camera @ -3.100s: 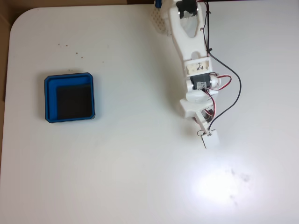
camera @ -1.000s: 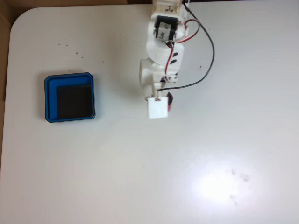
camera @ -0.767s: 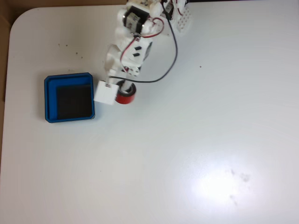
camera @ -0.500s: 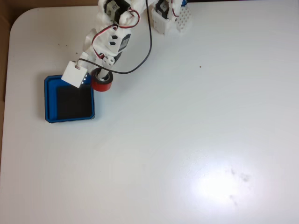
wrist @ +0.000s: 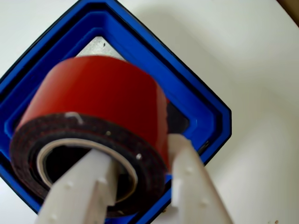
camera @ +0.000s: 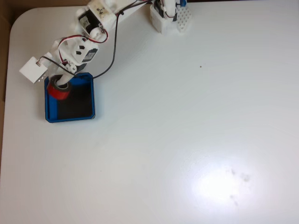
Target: Pick the red roll and drop it in the blue box
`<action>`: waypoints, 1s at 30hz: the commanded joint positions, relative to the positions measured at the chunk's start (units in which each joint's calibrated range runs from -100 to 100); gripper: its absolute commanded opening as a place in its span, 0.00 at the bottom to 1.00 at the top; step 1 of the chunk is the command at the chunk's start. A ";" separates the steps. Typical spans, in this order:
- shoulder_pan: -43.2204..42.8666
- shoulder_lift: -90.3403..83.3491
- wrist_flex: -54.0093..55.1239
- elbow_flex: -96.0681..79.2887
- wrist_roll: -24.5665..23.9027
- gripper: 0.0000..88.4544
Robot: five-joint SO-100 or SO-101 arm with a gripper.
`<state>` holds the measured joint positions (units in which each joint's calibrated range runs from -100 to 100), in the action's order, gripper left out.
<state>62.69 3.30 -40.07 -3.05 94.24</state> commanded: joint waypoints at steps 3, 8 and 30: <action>1.16 2.13 1.95 2.42 -0.20 0.01; 0.77 3.39 1.95 2.33 -0.29 0.01; 0.67 3.47 1.86 1.25 -0.29 0.15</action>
<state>63.38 7.11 -39.49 -3.05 94.07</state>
